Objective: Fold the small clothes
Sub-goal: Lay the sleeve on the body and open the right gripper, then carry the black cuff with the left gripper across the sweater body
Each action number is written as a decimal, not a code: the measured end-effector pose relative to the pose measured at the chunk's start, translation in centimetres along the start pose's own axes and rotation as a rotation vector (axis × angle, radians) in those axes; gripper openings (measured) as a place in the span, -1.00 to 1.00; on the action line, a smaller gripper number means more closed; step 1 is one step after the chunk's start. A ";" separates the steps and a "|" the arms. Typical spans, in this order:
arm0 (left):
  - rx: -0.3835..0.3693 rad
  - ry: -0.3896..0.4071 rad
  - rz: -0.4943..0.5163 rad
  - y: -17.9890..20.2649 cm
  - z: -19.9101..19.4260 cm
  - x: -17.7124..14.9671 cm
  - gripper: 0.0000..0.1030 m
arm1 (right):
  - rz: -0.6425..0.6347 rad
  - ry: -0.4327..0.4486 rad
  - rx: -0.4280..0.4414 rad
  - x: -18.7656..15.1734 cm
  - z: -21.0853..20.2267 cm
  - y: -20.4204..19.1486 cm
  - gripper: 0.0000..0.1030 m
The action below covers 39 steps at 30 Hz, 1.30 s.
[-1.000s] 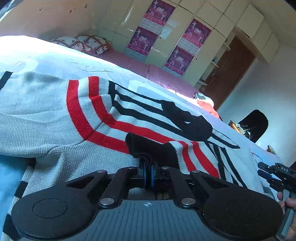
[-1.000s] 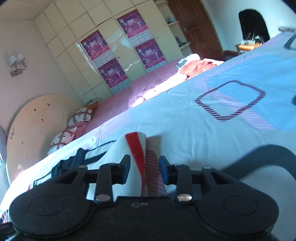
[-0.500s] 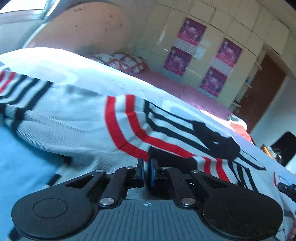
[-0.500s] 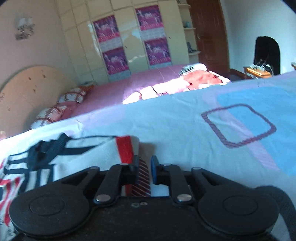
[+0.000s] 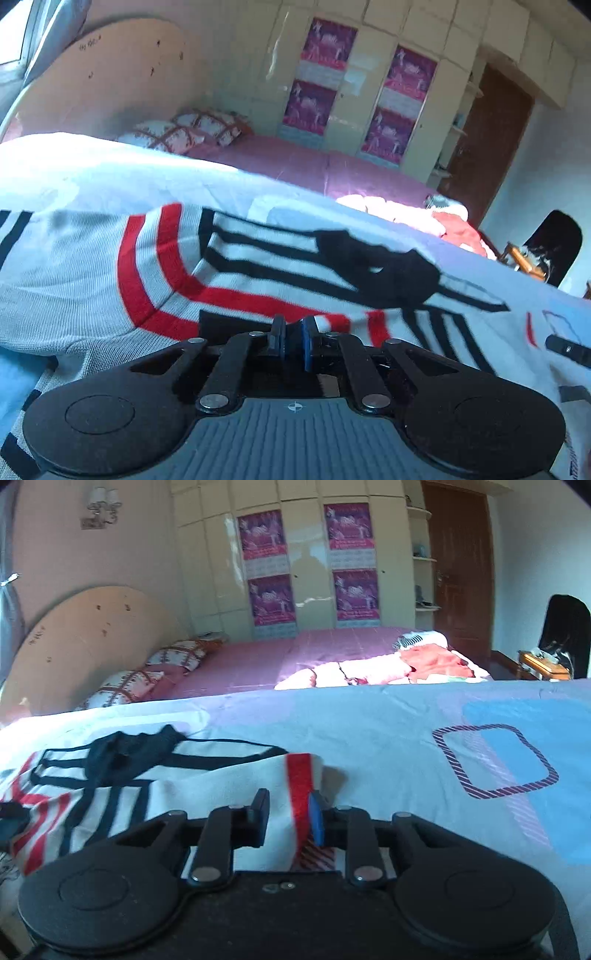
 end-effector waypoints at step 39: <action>0.231 0.122 -0.214 -21.3 -12.2 -0.4 0.64 | 0.019 -0.066 -0.004 -3.6 -7.7 -4.6 0.28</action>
Point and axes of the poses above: each gripper's, at about its wrist camera, not at the fingertips, and z roughly the way its jaws point, y to its right, x to its top, the point moved 6 cm from there along z, roughly the way its jaws point, and after that the axes turned 6 degrees about -z, right-handed, at the moved point
